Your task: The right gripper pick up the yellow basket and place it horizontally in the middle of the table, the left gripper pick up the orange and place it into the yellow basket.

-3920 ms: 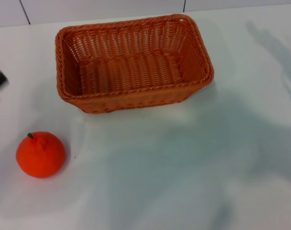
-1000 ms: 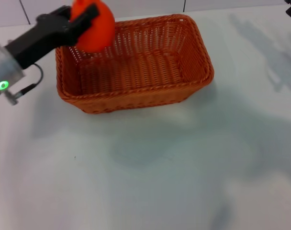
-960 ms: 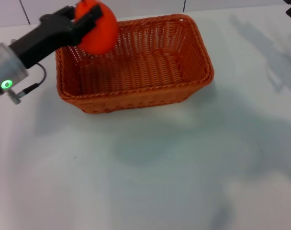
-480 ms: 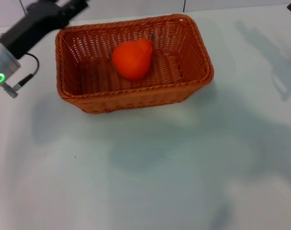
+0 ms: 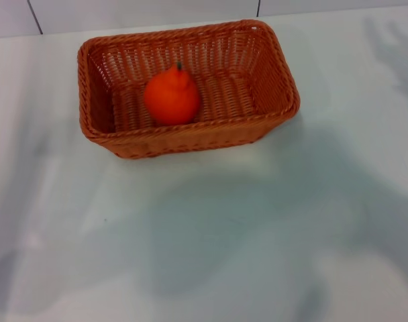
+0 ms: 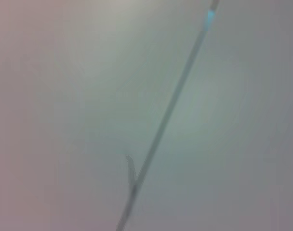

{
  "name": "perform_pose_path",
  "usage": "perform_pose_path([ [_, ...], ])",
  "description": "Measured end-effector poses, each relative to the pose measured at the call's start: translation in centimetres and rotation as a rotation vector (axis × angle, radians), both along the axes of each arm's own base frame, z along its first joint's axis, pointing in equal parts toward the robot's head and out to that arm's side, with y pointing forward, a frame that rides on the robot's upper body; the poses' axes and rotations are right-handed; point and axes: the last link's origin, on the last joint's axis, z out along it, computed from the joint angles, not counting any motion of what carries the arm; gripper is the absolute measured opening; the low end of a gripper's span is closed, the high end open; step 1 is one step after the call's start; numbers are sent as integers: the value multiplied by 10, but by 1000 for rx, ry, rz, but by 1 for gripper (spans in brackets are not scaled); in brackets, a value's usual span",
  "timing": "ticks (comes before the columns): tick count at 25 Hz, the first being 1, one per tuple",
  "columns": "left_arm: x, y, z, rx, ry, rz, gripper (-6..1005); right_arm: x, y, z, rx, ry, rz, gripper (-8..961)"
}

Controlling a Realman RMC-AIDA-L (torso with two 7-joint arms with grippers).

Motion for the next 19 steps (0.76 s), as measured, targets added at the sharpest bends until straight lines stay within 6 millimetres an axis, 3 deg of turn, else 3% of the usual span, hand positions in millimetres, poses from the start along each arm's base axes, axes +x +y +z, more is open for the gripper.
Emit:
perform_pose_path([
  [1, -10, -8, 1, 17, -26, 42, 828, 1, -3, 2, 33, -14, -5, 596],
  [4, -13, -13, -2, 13, -42, 56, 828, 5, -8, 5, 85, -49, -27, 596],
  [19, -10, -13, -9, -9, -64, 56, 828, 4, -4, 9, 137, -159, -49, 595],
])
